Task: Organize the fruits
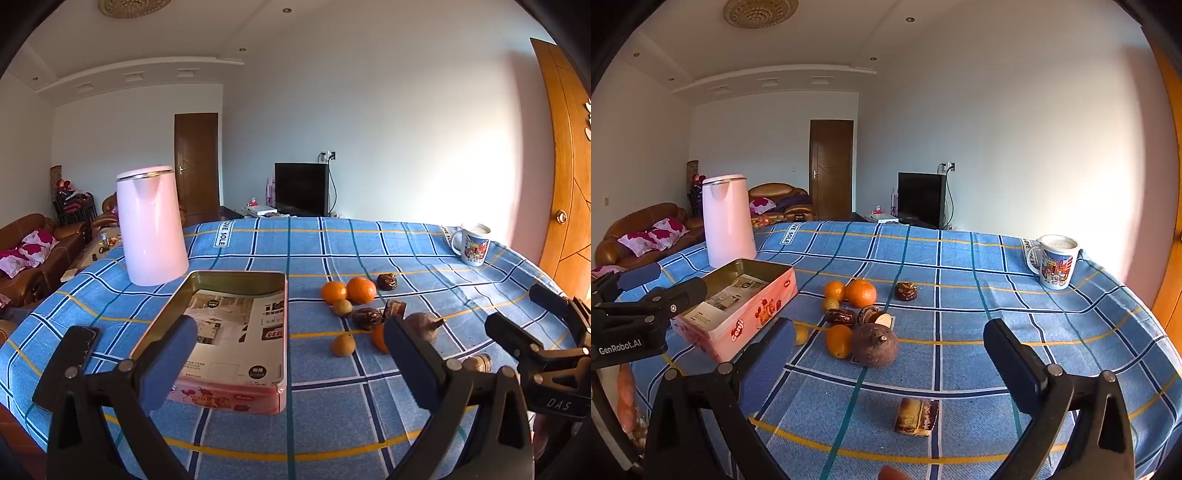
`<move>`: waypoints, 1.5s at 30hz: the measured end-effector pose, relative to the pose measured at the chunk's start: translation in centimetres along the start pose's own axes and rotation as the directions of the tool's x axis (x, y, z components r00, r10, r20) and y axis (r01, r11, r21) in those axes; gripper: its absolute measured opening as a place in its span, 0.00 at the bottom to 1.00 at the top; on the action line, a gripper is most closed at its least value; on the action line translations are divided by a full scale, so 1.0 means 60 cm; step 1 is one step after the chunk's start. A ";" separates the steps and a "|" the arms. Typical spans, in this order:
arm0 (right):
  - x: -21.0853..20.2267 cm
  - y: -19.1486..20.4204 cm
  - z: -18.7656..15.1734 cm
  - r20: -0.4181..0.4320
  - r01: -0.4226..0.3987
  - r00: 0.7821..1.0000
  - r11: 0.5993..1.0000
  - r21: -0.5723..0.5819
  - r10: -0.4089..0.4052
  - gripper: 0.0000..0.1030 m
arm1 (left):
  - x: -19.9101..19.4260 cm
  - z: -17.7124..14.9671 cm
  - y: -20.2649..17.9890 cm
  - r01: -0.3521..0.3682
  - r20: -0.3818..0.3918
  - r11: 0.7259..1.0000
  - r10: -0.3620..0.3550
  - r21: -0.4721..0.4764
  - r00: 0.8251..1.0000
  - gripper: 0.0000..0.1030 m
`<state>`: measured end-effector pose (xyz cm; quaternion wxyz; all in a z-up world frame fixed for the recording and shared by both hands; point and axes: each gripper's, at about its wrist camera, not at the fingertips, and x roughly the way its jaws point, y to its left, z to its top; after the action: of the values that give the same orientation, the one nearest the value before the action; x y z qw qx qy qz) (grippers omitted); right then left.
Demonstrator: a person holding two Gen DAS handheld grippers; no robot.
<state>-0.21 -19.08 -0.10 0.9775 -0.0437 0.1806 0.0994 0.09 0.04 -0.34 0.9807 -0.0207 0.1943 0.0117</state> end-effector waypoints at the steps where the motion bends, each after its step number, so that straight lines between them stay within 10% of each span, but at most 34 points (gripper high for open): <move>1: 0.000 0.002 -0.002 0.000 0.001 1.000 1.000 0.000 -0.001 0.99 | 0.000 0.000 -0.001 -0.001 0.002 1.000 0.001 0.000 1.000 1.00; 45: 0.006 0.016 -0.009 -0.021 -0.019 1.000 1.000 -0.016 0.019 0.99 | -0.002 -0.001 -0.001 -0.003 -0.004 1.000 0.003 0.000 1.000 1.00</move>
<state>-0.29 -18.16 -0.79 0.9743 -0.0510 0.1902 0.1096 -0.03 -0.01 -0.36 0.9803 -0.0202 0.1961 0.0132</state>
